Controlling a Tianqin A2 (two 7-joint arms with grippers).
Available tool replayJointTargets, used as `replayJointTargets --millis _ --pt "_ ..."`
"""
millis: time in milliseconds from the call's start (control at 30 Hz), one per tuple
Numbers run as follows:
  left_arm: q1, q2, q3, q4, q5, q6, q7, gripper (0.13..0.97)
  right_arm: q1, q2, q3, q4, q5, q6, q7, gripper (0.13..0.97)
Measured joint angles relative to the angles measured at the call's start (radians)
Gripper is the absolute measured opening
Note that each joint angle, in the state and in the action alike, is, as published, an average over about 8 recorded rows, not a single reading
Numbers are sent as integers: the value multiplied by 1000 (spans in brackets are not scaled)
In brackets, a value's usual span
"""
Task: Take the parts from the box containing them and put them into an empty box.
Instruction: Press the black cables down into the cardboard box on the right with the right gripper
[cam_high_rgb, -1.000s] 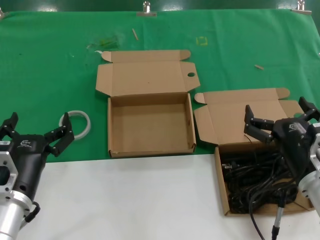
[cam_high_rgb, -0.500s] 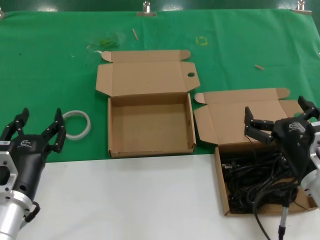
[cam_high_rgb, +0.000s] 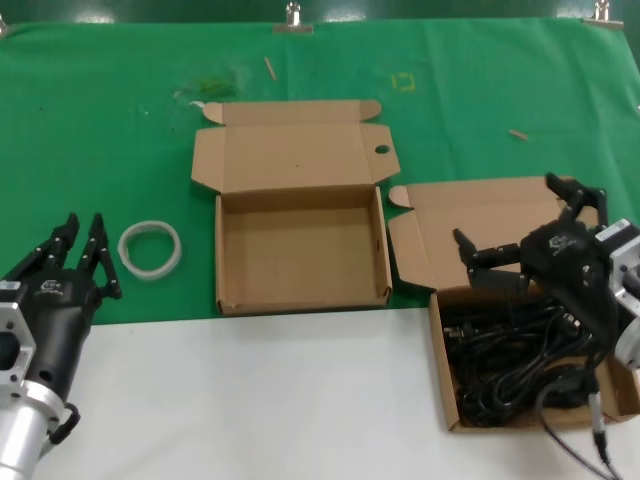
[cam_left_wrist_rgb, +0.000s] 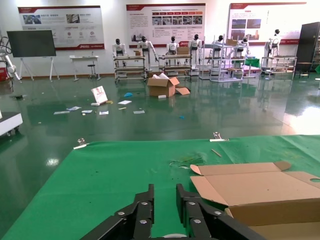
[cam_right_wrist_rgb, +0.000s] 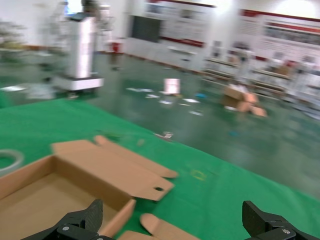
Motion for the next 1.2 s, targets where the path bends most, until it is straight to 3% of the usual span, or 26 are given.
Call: replayJointTargets --millis 233,500,800,1033,1200 --pt "0 0 0 0 0 0 0 220 127 99 -25 -70 18 -271 -91 966" --pt "0 0 0 0 0 0 0 150 332 177 -84 -206 6 -604 -299 966" --pt "0 0 0 0 0 0 0 140 557 241 -204 -339 -92 -935 -480 966" --pt "0 0 0 0 0 0 0 140 663 251 -290 -427 -209 -1060 -677 966" --pt "0 0 0 0 0 0 0 140 689 248 -328 -445 -268 -1091 -751 966"
